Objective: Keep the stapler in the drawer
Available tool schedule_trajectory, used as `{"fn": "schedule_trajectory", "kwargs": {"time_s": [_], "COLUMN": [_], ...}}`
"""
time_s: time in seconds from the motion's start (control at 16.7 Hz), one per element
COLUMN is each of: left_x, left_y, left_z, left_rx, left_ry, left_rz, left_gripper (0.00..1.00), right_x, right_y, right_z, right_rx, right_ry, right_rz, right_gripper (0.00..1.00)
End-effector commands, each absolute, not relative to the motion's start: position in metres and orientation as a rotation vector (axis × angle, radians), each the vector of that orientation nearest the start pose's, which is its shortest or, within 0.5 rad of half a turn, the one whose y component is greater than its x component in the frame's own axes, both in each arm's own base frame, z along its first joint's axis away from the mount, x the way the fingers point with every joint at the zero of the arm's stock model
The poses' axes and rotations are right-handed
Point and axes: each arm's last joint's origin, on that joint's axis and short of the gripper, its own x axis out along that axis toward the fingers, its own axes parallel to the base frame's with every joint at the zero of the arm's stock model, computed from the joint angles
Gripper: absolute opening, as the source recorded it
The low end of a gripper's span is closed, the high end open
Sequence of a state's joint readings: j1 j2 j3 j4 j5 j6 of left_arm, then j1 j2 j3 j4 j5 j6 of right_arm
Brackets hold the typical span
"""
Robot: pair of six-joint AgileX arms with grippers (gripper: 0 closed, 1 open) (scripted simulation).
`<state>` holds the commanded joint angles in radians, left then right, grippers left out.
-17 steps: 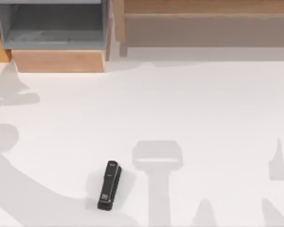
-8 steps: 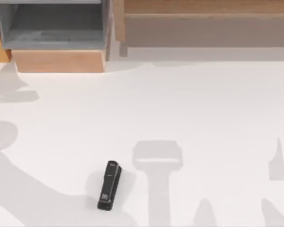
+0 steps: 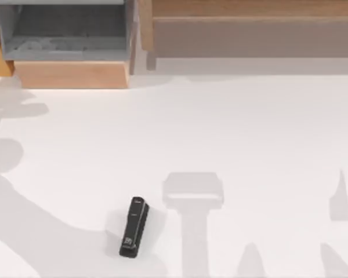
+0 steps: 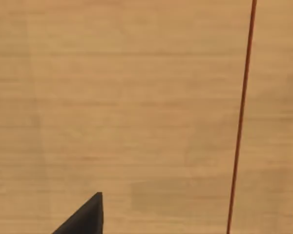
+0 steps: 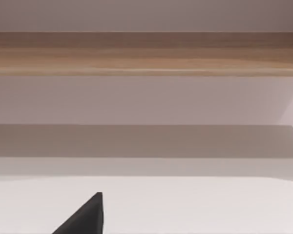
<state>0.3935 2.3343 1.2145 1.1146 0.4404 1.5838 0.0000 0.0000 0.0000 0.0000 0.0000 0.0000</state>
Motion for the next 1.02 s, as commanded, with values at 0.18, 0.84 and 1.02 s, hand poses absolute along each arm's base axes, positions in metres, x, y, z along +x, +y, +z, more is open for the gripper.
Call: {"fn": "schedule_trajectory", "kwargs": {"time_s": [0.18,0.84,1.02], "left_x": [0.4325,0.4325,0.4325], "left_y": [0.1705,0.1705,0.1705], "left_z": [0.0951,0.0951,0.0951], "left_rx": [1.571,1.571,1.571], "left_ry": [-0.016,-0.016,-0.016], "left_rz": [-0.016,-0.016,-0.016], "left_gripper": [0.77,0.00,0.00], "right_x": [0.1057,0.1057,0.1057], "right_y": [-0.0012,-0.0012,-0.0012], "right_z": [0.1600,0.1600,0.1600], "right_rx": [0.000,0.000,0.000], "right_ry": [0.000,0.000,0.000], "right_rz": [0.000,0.000,0.000], "right_gripper": [1.00,1.00,1.00]}}
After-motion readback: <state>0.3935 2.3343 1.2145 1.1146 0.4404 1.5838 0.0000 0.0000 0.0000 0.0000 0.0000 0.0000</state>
